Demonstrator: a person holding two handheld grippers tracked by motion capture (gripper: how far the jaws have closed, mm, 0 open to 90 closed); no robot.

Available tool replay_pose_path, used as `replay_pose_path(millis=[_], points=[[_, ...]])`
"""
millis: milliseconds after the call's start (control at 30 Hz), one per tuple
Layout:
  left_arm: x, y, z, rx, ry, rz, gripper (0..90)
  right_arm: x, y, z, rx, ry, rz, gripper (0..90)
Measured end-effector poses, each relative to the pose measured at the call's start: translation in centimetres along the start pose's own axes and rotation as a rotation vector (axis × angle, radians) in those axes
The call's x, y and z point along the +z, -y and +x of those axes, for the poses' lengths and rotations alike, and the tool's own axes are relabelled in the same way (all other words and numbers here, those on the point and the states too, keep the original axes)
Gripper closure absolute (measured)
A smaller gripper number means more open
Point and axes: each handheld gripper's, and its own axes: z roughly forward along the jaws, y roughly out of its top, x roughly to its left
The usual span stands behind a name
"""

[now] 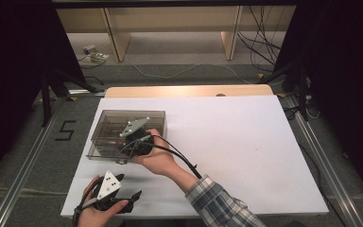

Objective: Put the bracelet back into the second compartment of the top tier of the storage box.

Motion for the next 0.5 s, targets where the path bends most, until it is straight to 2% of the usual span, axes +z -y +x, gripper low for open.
replay_pose_path(millis=[500], points=[[0.02, -0.01, -0.03, -0.001, 0.001, -0.002, 16.6, 0.39, 0.24, -0.26, 0.008, 0.007, 0.035, 90.0]])
